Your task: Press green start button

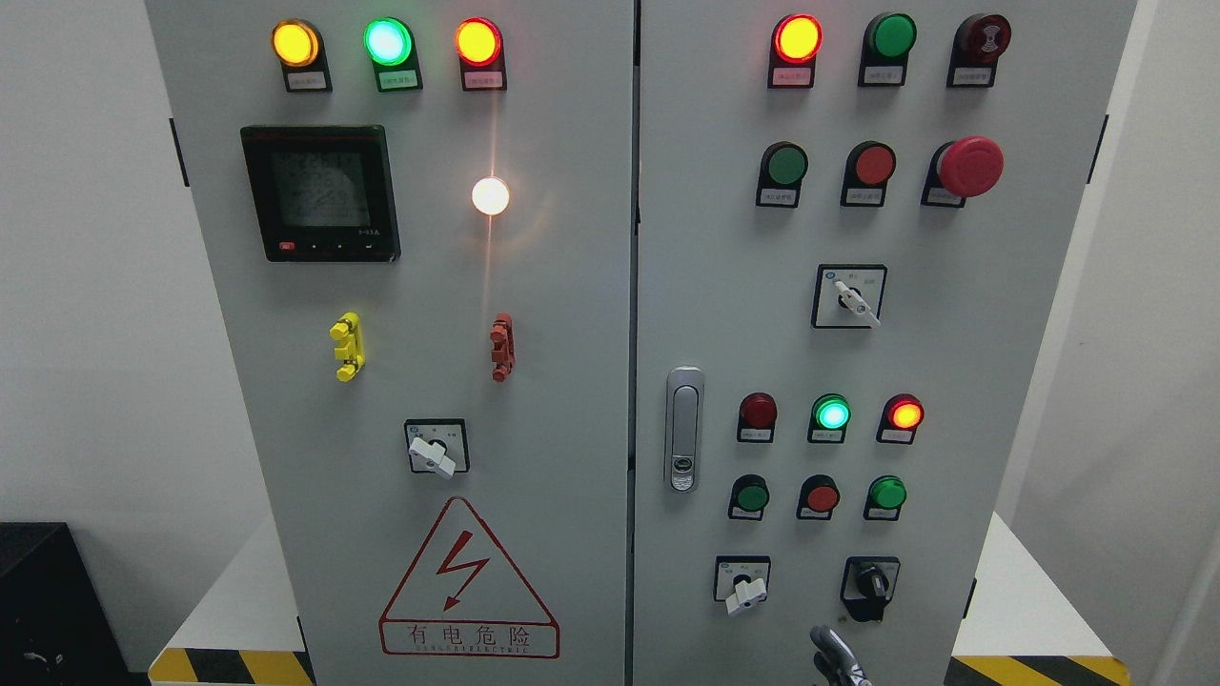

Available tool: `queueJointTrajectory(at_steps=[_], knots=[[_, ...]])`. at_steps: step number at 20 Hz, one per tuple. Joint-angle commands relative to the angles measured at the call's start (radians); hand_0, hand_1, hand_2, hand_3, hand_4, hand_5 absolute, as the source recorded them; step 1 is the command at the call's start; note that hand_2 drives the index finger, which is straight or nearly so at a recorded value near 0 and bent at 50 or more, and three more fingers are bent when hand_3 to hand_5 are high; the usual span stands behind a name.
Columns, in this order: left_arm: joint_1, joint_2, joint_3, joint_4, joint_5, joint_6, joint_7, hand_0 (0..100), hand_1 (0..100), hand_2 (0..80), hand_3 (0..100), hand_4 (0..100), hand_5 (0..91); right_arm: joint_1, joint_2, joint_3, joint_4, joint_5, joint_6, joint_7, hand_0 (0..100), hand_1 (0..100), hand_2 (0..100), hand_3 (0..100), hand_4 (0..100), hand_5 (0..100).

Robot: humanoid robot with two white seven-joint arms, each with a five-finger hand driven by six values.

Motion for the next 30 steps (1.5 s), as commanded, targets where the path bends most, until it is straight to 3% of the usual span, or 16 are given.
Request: queueJointTrajectory(at_steps=[1, 9, 11, 13, 14, 15, 16, 17, 19, 22, 25, 30], knots=[[-0.023, 0.000, 0.000, -0.028, 0.000, 0.000, -0.001, 12, 56, 0.0, 0, 0, 0.0, 0.000, 0.000, 0.000, 0.002, 0.018, 0.000, -0.005, 0, 5, 0, 1, 0, 0], [-0.023, 0.000, 0.000, -0.028, 0.000, 0.000, -0.001, 12, 56, 0.0, 0, 0, 0.0, 0.002, 0.000, 0.009, -0.003, 0.029, -0.002, -0.005, 0, 5, 0, 2, 0, 0], [-0.023, 0.000, 0.000, -0.028, 0.000, 0.000, -0.001, 12, 56, 0.0, 0, 0, 0.0, 0.002, 0.000, 0.010, -0.021, 0.038, -0.020, -0.007, 0, 10, 0, 6, 0, 0], [-0.023, 0.000, 0.000, -0.028, 0.000, 0.000, -0.001, 12, 56, 0.0, 0, 0, 0.0, 0.002, 0.000, 0.014, -0.024, 0.082, -0.041, -0.011, 0, 24, 0, 14, 12, 0], [-0.023, 0.000, 0.000, -0.028, 0.000, 0.000, -0.001, 12, 56, 0.0, 0, 0, 0.0, 0.002, 0.000, 0.012, -0.024, 0.128, -0.057, -0.015, 0, 25, 0, 16, 13, 0], [-0.023, 0.000, 0.000, -0.028, 0.000, 0.000, -0.001, 12, 56, 0.0, 0, 0, 0.0, 0.002, 0.000, 0.012, -0.024, 0.176, -0.072, -0.019, 0, 29, 0, 24, 24, 8], [-0.023, 0.000, 0.000, -0.028, 0.000, 0.000, -0.001, 12, 56, 0.0, 0, 0, 0.0, 0.002, 0.000, 0.012, -0.024, 0.213, -0.090, -0.021, 6, 31, 0, 33, 34, 23], [-0.023, 0.000, 0.000, -0.028, 0.000, 0.000, -0.001, 12, 56, 0.0, 0, 0, 0.0, 0.002, 0.000, 0.012, -0.023, 0.244, -0.104, -0.028, 8, 31, 0, 34, 36, 26], [-0.023, 0.000, 0.000, -0.028, 0.000, 0.000, -0.001, 12, 56, 0.0, 0, 0, 0.0, 0.002, 0.000, 0.018, -0.024, 0.320, -0.109, -0.057, 12, 32, 0, 44, 45, 41], [-0.023, 0.000, 0.000, -0.028, 0.000, 0.000, -0.001, 12, 56, 0.0, 0, 0, 0.0, 0.002, 0.000, 0.020, -0.024, 0.472, -0.111, -0.096, 13, 31, 0, 52, 53, 51], [-0.023, 0.000, 0.000, -0.028, 0.000, 0.000, -0.001, 12, 56, 0.0, 0, 0, 0.0, 0.000, 0.002, 0.020, -0.024, 0.612, -0.114, -0.143, 11, 29, 0, 63, 64, 67], [-0.023, 0.000, 0.000, -0.028, 0.000, 0.000, -0.001, 12, 56, 0.0, 0, 0, 0.0, -0.020, 0.003, 0.021, -0.033, 0.737, -0.111, -0.179, 8, 29, 0, 72, 71, 79]])
